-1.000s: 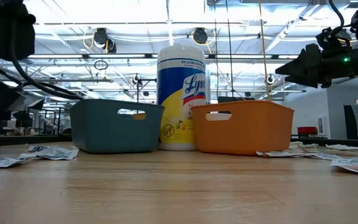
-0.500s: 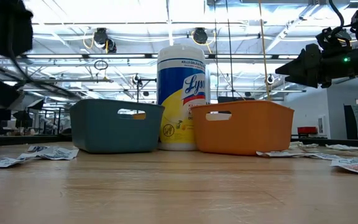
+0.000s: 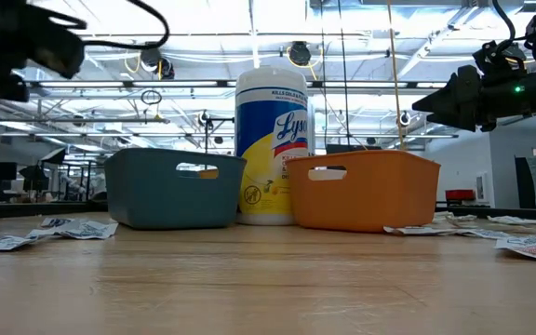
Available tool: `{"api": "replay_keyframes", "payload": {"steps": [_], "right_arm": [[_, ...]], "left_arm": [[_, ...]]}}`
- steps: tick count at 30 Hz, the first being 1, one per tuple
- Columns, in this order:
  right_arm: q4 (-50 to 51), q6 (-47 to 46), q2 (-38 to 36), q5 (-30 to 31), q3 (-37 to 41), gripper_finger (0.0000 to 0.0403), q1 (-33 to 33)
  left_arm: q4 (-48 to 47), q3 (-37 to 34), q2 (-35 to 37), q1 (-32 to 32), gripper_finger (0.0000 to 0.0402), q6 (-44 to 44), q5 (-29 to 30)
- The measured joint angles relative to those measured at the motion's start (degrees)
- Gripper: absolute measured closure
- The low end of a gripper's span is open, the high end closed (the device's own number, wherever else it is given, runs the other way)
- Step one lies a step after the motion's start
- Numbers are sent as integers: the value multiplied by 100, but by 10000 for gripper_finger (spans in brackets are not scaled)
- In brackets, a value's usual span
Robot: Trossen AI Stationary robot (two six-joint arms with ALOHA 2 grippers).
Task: Pick & Place First Aid Supplies
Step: Put the blue pad into the blue bin
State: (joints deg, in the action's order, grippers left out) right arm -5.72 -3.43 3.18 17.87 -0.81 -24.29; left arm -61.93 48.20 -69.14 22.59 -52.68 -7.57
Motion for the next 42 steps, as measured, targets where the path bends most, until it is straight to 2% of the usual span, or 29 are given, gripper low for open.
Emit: {"api": "replay_keyframes", "payload": {"steps": [4, 14, 20, 25, 32, 37, 42], "right_arm": [[2, 1, 0, 0, 0, 26, -1], [0, 0, 0, 0, 1, 26, 0], [0, -1, 0, 1, -1, 26, 1], [1, 0, 0, 0, -1, 26, -1], [0, 1, 0, 0, 0, 26, 0], [0, 0, 0, 0, 0, 26, 1], [0, 0, 0, 1, 0, 26, 1]], "left_arm": [[-152, 353, -207, -382, 400, 173, 52], [-578, 1772, -1447, -1908, 401, 1565, 227], [-677, 2565, -2102, -2468, 401, 2086, 227], [-402, 2500, -2369, -2585, 401, 2150, 462], [448, 2097, -2455, -2582, 401, 1931, 970], [750, 1858, -2455, -2579, 397, 1759, 1069], [948, 1841, -2455, -2583, 374, 1900, 1071]]}}
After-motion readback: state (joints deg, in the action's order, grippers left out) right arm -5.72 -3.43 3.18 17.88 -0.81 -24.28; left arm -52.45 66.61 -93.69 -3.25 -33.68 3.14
